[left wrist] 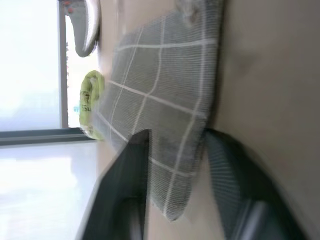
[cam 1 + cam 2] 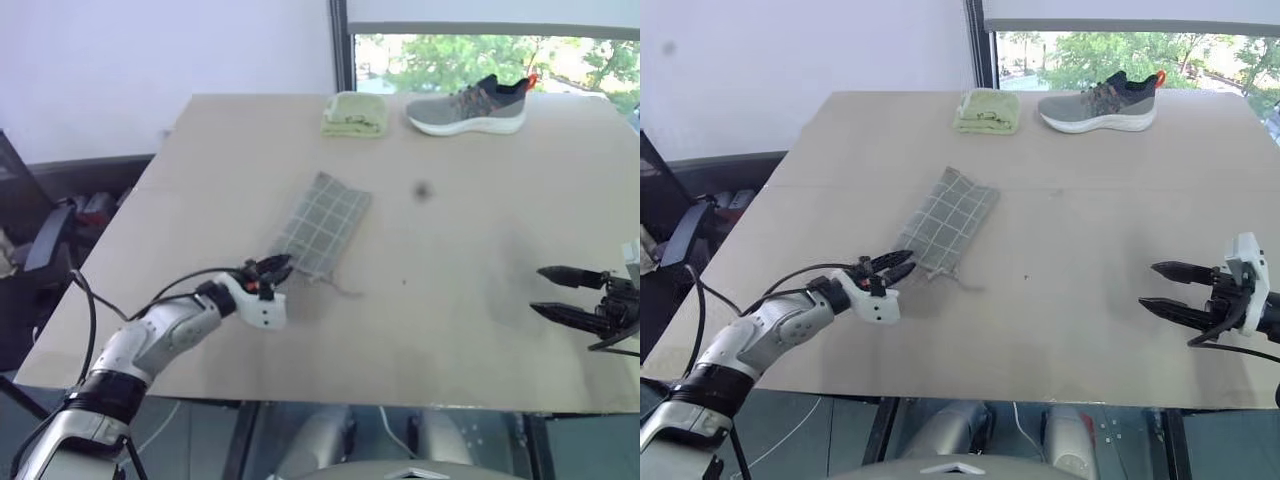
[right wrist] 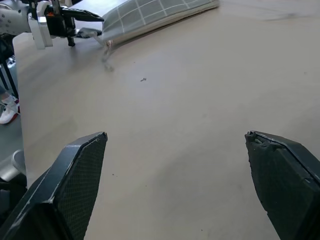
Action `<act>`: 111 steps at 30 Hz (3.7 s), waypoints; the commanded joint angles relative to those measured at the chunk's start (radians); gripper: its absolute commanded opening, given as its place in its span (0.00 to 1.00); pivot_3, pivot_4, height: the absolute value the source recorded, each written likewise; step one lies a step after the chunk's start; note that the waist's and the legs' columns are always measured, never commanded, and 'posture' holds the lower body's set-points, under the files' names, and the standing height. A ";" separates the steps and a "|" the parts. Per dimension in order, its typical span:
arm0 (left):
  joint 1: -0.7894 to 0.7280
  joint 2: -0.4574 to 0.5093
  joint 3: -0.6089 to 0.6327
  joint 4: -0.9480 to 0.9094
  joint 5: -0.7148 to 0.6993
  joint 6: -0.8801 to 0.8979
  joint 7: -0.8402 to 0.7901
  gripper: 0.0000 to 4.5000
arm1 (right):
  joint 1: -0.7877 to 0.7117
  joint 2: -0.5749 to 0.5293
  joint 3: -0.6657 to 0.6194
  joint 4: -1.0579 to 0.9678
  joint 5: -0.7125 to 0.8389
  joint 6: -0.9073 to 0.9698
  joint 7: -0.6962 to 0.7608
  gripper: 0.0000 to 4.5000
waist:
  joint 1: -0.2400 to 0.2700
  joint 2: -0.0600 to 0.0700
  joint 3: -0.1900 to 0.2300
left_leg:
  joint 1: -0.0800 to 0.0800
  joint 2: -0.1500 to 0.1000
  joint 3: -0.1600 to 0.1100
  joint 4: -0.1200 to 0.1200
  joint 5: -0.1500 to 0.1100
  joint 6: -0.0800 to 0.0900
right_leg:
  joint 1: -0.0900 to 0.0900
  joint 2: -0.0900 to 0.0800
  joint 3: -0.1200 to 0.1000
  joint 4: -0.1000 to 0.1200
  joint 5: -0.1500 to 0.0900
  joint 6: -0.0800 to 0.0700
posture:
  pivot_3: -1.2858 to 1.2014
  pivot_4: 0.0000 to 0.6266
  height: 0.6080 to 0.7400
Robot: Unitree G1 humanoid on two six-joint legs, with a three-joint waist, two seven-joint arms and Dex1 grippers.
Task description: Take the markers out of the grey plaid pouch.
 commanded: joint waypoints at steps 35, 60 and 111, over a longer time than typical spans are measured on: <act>0.060 -0.143 0.007 -0.350 -0.069 0.102 -0.007 0.00 | -0.162 0.266 0.335 -0.289 -0.070 0.020 -0.251 1.00 | -0.022 -0.021 0.012 | -0.021 0.001 0.000 0.008 0.004 -0.006 | -0.016 -0.002 -0.006 0.003 0.000 0.001 | 0.52 0.24 1.00; 0.082 -0.161 0.020 -0.386 -0.087 0.130 -0.039 0.00 | -0.360 0.524 0.507 -0.174 -0.216 0.048 -0.493 1.00 | -0.039 -0.022 0.012 | -0.021 0.001 0.000 0.008 0.004 -0.007 | -0.017 0.002 -0.006 0.005 0.000 0.000 | 0.52 0.24 1.00; 0.162 -0.273 0.004 -0.503 -0.200 0.287 -0.199 0.37 | -0.435 0.567 0.506 -0.250 -0.156 0.105 -0.507 0.00 | -0.063 -0.021 0.012 | -0.021 0.001 0.000 0.010 0.005 -0.007 | -0.018 0.001 -0.006 0.006 0.000 0.000 | 0.52 0.24 1.00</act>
